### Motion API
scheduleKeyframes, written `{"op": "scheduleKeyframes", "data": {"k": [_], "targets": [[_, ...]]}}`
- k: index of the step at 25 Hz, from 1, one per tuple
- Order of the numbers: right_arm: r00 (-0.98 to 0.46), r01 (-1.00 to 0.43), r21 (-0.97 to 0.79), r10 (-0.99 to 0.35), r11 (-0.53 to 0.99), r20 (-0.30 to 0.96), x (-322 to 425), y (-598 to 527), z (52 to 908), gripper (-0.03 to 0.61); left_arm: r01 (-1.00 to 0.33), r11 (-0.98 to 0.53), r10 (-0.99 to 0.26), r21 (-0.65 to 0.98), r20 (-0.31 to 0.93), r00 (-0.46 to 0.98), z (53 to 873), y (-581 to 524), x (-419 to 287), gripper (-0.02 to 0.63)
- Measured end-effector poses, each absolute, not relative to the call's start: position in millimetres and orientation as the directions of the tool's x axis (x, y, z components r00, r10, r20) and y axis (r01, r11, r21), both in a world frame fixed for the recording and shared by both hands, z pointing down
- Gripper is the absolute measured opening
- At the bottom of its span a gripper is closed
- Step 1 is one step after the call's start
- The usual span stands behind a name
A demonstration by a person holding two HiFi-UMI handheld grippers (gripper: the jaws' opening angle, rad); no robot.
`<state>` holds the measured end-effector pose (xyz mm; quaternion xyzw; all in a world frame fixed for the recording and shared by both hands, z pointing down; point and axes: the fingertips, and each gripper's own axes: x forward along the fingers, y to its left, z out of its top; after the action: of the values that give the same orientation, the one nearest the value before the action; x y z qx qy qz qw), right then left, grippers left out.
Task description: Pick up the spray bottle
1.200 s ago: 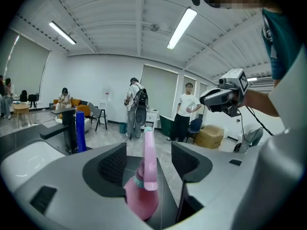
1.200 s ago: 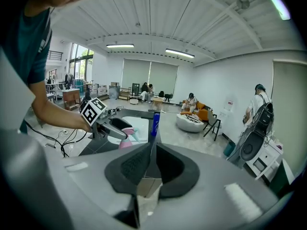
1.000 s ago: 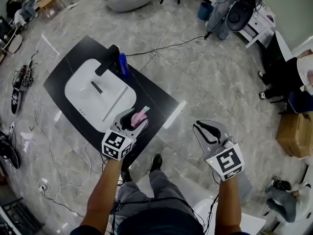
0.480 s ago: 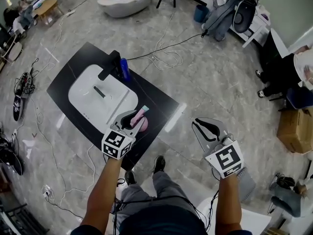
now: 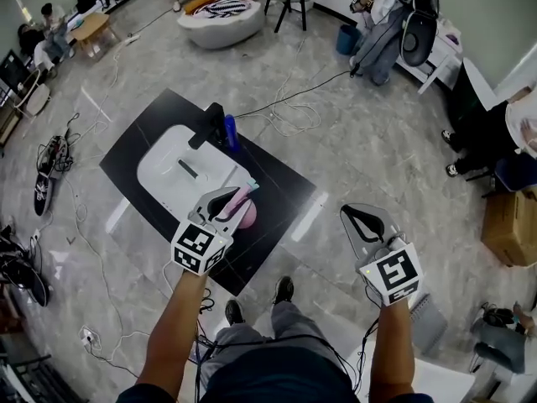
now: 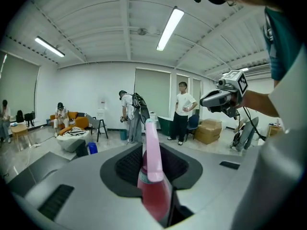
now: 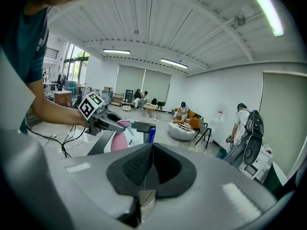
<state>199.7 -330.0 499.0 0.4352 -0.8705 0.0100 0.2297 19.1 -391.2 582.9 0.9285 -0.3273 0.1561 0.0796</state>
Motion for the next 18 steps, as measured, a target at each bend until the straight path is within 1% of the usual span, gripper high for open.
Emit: {"op": "scheduleKeyframes", "data": {"k": [8, 18], "targets": [[-0.504, -0.774, 0.218, -0.787, 0.594, 0.355, 185, -316, 455, 0.012, -0.592, -0.805, -0.571, -0.029, 0.304, 0.762, 511, -370, 0, 0.101], [-0.482, -0.78, 0.277, -0.821, 0.561, 0.305, 165, -299, 407, 0.011, -0.551, -0.83, -0.55, -0.084, 0.277, 0.787, 446, -343, -28, 0.101]]}}
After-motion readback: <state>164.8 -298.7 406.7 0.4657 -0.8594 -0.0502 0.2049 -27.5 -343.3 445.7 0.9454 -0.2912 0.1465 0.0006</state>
